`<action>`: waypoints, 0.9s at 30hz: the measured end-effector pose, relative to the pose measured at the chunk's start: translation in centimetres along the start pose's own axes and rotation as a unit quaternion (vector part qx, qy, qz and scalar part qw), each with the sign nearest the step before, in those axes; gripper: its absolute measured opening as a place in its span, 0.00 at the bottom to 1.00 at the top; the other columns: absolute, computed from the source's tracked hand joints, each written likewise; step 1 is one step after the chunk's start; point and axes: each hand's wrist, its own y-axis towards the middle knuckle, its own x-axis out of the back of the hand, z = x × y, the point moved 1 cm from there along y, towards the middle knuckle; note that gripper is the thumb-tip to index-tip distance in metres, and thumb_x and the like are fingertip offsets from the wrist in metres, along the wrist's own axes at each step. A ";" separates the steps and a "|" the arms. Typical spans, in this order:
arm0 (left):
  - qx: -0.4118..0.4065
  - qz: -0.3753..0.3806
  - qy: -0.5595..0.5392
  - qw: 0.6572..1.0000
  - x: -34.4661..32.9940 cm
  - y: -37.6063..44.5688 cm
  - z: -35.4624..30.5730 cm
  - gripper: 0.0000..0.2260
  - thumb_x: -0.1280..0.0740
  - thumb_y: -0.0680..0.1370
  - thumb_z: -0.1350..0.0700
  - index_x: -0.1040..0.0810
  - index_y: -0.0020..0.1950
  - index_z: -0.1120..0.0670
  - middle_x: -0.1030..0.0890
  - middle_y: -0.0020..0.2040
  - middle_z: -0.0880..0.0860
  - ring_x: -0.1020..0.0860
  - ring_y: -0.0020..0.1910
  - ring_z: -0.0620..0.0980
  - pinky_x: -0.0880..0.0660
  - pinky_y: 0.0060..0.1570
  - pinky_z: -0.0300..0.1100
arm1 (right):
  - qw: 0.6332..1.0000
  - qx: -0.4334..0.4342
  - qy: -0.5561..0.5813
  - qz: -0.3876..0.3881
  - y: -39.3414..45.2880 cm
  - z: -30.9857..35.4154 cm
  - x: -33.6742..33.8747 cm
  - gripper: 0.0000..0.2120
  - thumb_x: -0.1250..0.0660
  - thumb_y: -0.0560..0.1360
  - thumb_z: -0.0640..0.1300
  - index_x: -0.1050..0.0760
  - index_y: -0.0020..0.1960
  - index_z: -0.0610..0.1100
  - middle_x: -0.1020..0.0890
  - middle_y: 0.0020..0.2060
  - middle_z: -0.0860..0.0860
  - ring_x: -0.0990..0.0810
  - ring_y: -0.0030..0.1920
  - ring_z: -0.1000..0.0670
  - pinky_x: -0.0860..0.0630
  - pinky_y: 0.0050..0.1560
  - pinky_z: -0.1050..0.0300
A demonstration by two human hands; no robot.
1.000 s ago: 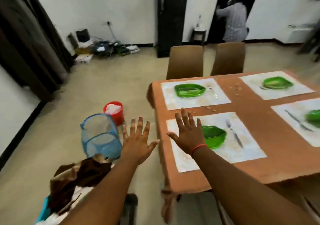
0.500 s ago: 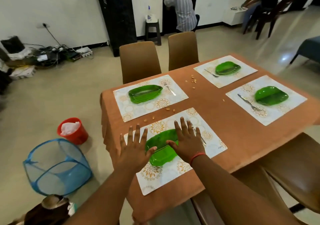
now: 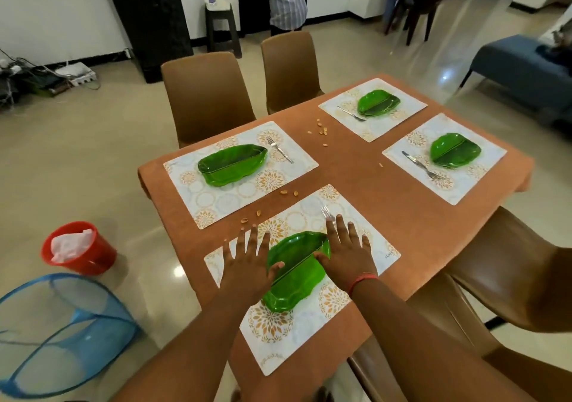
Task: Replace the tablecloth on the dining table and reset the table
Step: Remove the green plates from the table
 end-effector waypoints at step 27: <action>0.378 0.001 -0.416 0.827 -3.6 1.4 -1.3 0.11 0.34 0.78 0.60 0.20 0.60 0.55 0.17 0.55 0.56 0.19 0.51 0.54 0.27 0.45 0.41 | 0.940 -0.109 0.290 0.139 9.5 -4.5 -4.5 0.14 0.35 0.79 0.41 0.24 0.63 0.39 0.19 0.57 0.40 0.22 0.53 0.42 0.24 0.55 0.51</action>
